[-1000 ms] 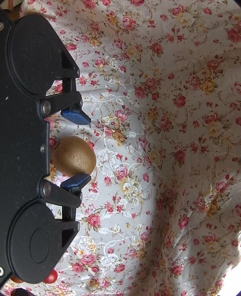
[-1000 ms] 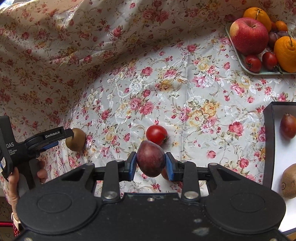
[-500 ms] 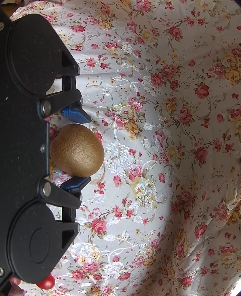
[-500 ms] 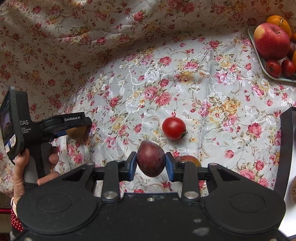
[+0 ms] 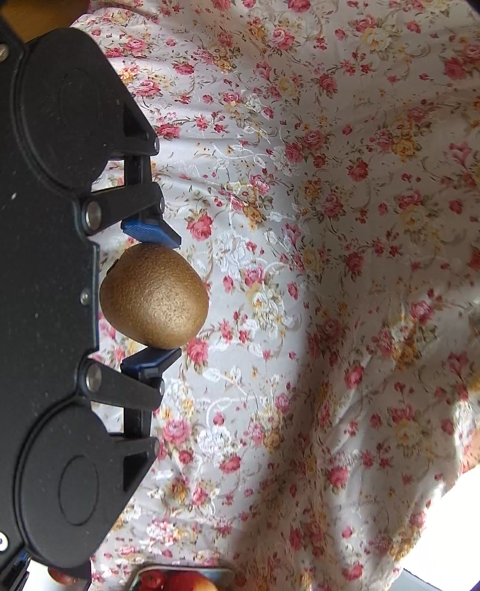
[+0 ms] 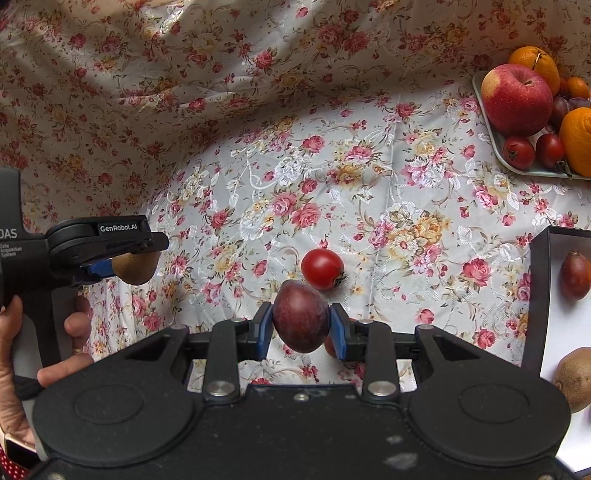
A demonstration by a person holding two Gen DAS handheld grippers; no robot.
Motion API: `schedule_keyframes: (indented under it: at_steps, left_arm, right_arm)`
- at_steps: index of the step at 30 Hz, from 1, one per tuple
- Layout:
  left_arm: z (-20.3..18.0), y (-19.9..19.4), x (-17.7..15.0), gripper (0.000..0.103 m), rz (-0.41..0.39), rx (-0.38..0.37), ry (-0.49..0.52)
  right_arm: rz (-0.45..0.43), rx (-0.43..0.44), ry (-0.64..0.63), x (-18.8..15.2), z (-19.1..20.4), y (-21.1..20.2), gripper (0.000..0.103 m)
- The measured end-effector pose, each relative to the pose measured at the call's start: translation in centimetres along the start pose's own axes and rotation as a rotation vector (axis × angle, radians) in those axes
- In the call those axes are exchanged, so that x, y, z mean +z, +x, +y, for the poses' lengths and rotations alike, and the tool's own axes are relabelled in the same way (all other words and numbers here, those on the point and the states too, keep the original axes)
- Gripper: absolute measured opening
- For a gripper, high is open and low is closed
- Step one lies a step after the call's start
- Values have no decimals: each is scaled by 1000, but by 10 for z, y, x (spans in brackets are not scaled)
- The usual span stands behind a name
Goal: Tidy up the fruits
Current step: 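Carry the plum and kiwi toward the white box with both tools, then open the left tool releasing the kiwi while the right tool releases the plum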
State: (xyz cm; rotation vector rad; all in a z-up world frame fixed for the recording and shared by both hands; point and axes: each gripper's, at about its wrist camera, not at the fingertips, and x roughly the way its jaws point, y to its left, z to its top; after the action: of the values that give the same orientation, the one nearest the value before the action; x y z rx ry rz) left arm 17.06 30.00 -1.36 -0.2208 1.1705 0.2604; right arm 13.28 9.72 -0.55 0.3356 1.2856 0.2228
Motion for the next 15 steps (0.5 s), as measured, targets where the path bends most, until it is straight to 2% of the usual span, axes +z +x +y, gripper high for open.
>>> schedule_keyframes:
  at_steps: [3,7,15]
  left_arm:
    - [-32,-31,-12,61,-24,-22,34]
    - [-76,-55,-39,61,-5,-44,104]
    - [-166,-69,-81,61,54,-169,237]
  right_arm:
    - [-18,11,45,4,-20,-14,35]
    - [-42,17,122,7,-54,-36,35]
    - [-104,-79,253,4,-141,-83,35]
